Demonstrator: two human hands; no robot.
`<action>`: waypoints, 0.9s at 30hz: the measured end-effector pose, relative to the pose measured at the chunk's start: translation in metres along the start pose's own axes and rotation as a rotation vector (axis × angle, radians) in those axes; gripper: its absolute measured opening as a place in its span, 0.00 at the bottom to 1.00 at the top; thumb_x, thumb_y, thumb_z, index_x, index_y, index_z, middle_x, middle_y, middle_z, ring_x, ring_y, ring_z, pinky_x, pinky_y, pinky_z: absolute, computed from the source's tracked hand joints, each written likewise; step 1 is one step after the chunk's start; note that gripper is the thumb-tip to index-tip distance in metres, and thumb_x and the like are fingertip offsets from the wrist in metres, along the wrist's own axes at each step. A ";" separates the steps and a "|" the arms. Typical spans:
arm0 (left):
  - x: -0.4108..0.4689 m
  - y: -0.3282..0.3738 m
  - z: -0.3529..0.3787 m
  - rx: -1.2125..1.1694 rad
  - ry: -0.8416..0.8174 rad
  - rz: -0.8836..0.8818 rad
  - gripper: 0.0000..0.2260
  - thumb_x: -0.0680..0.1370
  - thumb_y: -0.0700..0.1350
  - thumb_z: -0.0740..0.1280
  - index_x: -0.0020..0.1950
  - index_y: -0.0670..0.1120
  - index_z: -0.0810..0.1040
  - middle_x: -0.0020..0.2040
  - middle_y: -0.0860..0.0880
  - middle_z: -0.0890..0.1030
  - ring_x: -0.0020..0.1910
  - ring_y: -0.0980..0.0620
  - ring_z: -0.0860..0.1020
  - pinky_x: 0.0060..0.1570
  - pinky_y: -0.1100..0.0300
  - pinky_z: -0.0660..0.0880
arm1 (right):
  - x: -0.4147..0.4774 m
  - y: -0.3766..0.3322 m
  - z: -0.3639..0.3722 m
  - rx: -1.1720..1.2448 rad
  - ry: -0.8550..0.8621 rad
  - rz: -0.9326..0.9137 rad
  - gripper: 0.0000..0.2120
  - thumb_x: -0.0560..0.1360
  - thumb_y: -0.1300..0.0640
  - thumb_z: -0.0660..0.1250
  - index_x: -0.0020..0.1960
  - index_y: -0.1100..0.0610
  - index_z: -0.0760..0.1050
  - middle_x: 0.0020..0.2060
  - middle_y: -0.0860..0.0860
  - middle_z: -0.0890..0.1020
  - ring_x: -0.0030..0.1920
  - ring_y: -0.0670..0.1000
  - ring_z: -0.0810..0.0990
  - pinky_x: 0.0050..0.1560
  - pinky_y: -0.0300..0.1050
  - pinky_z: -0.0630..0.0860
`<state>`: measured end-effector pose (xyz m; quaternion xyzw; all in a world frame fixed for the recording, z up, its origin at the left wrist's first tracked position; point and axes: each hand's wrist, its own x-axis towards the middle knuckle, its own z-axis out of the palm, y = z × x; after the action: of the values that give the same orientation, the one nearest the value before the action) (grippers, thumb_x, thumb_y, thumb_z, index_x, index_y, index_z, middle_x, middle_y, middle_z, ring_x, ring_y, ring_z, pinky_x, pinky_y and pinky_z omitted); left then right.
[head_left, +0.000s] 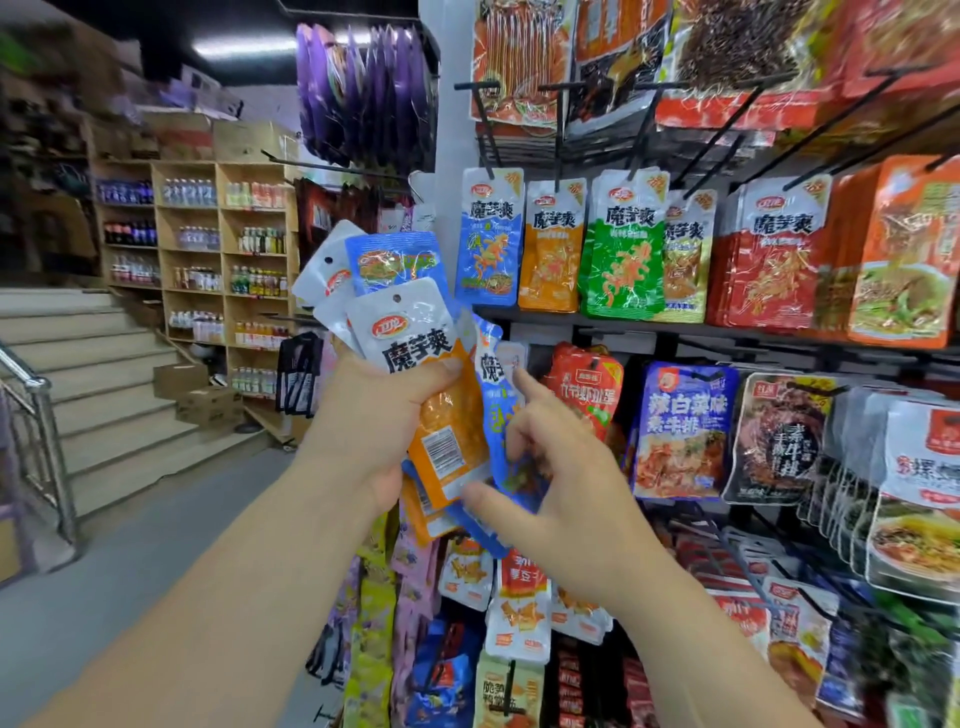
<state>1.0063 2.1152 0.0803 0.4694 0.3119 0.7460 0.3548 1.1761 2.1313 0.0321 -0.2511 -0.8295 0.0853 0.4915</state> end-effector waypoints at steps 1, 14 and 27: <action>-0.001 0.000 0.002 0.009 -0.011 0.011 0.10 0.77 0.30 0.71 0.50 0.44 0.84 0.45 0.43 0.88 0.40 0.46 0.87 0.37 0.52 0.84 | 0.000 -0.001 0.001 -0.003 -0.029 0.018 0.20 0.72 0.42 0.76 0.43 0.50 0.67 0.52 0.43 0.78 0.78 0.42 0.64 0.61 0.40 0.70; 0.008 0.010 -0.012 -0.001 0.026 -0.035 0.10 0.77 0.31 0.72 0.53 0.45 0.82 0.40 0.48 0.88 0.35 0.50 0.86 0.32 0.55 0.83 | 0.040 -0.013 -0.028 0.600 0.325 0.473 0.28 0.72 0.65 0.78 0.67 0.51 0.72 0.49 0.51 0.88 0.41 0.55 0.88 0.33 0.52 0.82; 0.068 0.021 -0.031 0.036 0.004 0.010 0.09 0.77 0.31 0.72 0.52 0.45 0.82 0.41 0.46 0.88 0.36 0.48 0.87 0.32 0.55 0.83 | 0.191 -0.023 -0.039 0.172 0.280 0.335 0.06 0.81 0.60 0.64 0.57 0.58 0.75 0.37 0.54 0.75 0.32 0.51 0.73 0.26 0.42 0.67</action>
<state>0.9521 2.1554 0.1179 0.4759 0.3237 0.7428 0.3420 1.1272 2.2030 0.2078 -0.3519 -0.6895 0.2006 0.6004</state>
